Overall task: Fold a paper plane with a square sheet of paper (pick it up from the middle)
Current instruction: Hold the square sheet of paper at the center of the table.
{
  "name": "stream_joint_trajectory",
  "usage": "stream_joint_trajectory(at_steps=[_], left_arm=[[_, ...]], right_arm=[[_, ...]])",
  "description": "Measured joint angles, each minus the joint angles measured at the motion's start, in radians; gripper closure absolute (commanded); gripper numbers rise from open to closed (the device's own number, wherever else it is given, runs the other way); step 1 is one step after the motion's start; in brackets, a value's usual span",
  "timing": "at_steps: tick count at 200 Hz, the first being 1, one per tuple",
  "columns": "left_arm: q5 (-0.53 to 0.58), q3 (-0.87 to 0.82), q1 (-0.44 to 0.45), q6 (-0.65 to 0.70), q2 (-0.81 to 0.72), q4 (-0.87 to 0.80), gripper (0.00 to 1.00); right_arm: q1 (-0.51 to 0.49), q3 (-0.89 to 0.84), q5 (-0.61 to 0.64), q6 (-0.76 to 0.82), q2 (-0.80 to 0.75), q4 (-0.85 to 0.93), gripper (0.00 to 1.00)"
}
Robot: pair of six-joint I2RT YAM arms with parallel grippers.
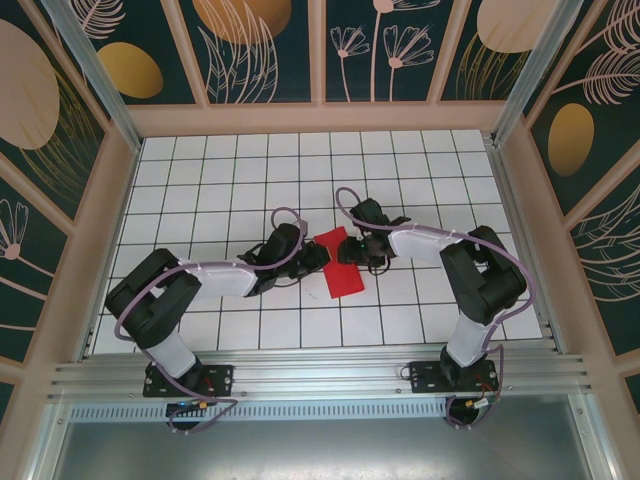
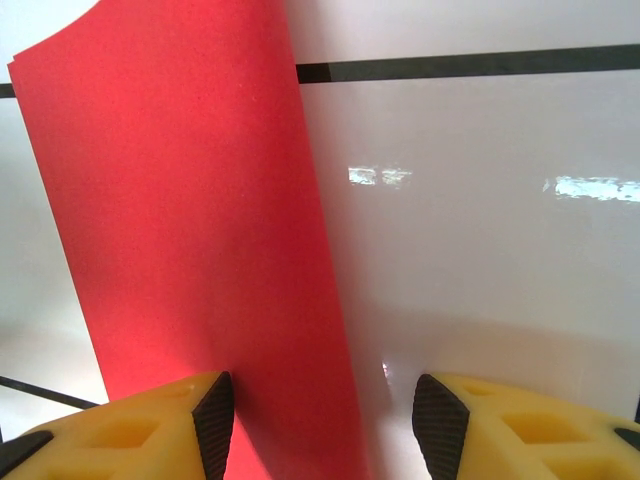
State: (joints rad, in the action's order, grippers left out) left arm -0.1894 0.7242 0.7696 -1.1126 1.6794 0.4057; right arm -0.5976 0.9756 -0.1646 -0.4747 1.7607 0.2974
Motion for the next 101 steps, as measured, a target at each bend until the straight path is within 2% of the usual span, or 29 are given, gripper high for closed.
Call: stream_joint_trajectory(at_steps=[47,101], left_arm=[[0.016,0.047,0.009,-0.029,0.071,-0.037,0.90],[0.027,0.088,0.010,-0.034,0.108,-0.105,0.92]], right_arm=[[0.000,0.000,0.000,-0.002,0.001,0.000,0.44],[0.000,0.002,0.001,-0.002,0.003,0.002,0.44]])
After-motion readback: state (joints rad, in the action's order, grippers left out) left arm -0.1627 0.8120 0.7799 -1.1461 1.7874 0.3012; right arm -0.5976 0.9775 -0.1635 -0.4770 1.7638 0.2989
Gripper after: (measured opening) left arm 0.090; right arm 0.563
